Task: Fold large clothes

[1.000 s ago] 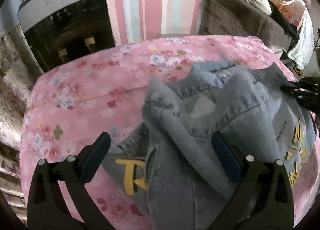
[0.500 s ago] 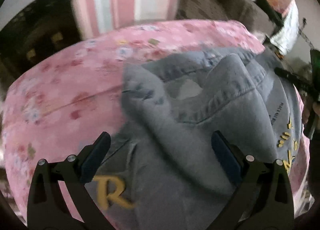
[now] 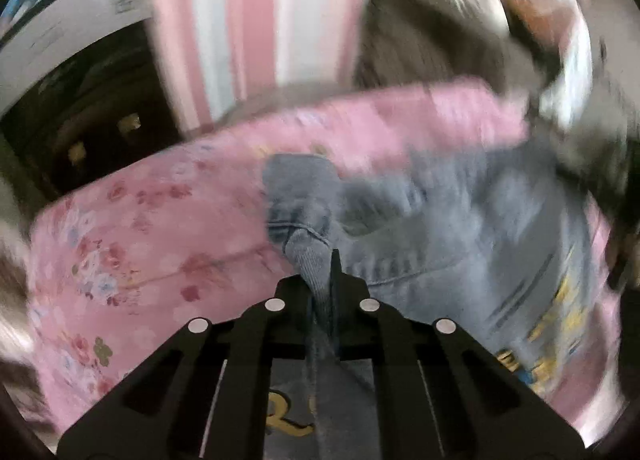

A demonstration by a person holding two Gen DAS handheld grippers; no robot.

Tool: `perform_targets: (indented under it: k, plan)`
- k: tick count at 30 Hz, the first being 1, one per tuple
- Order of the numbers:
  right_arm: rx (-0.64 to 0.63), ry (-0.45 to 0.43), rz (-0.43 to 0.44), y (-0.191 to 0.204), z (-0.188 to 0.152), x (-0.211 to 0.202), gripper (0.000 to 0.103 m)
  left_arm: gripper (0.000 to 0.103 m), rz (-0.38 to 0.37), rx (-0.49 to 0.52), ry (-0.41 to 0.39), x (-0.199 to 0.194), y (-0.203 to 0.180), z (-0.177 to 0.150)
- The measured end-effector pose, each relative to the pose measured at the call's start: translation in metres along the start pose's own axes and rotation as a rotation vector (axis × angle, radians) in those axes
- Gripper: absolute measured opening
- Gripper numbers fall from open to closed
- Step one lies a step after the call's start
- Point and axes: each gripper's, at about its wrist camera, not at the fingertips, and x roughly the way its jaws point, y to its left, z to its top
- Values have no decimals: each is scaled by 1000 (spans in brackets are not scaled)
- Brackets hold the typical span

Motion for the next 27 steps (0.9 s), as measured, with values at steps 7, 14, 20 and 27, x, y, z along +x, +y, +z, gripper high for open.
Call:
perform_targets:
  k: [7,14,20,27]
  plan:
    - [35,143,-125,-36,-2,42,11,12,44,-50,111,46,21,-15]
    - [40,25,-100,-24,-27,-28,69,98,212,-60,-25,2,17,-41]
    - [157,-42,-31,-14,-67,-69,82,100,259,-126,-144,-51,-1,-67]
    - [162,-59,-10,14,-105,-80,88,100,286,-41,-179,-69,-76,-103]
